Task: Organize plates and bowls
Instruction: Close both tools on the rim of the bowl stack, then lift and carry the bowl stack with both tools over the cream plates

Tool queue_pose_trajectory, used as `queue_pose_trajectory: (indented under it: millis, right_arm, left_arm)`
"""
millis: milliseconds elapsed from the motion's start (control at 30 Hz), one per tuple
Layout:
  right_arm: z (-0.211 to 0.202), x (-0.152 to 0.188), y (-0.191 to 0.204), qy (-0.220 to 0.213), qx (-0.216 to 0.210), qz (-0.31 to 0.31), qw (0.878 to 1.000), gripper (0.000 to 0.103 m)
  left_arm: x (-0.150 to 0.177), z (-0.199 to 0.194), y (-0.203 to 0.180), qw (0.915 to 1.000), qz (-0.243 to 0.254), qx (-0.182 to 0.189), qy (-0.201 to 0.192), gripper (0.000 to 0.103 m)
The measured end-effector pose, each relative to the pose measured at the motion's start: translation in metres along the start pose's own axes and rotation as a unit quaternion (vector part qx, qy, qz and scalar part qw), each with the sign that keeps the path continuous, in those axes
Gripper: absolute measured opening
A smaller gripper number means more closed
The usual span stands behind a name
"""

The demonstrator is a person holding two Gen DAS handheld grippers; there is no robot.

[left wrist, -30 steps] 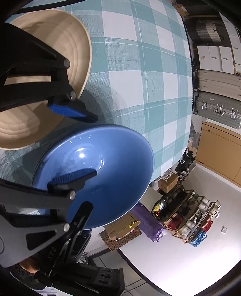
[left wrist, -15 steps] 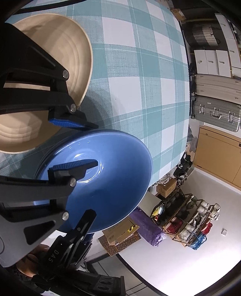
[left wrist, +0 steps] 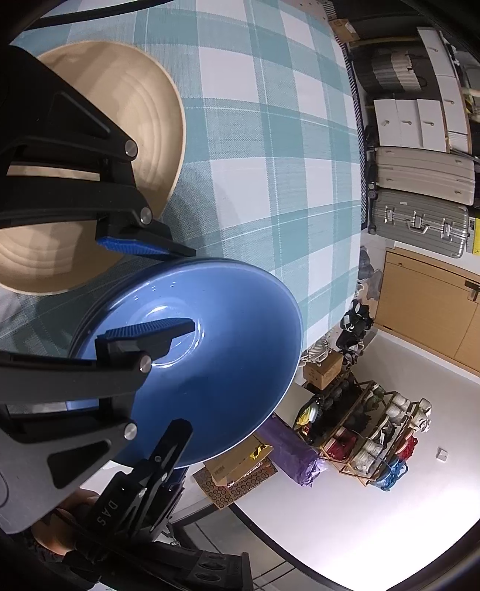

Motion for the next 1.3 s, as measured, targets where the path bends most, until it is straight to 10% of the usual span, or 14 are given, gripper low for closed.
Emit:
queue_pose_trajectory:
  millis: [1300]
  right_arm:
    - [-0.093, 0.002, 0.084, -0.060, -0.027, -0.059, 0.996, 0.036]
  left_arm:
    - [0.031, -0.173, -0.031, 0.9949, 0.013, -0.030, -0.095, 0.028]
Point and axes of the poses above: each gripper's, at about its wrist camera, not at the fingertips, and z roughly the way its jaws point, y to its left, x to its underside, the point moved 3 cm from there along z, roughly the way its jaws point, and after that the axes turned 14 degrees about x, right-handed, at the moved point
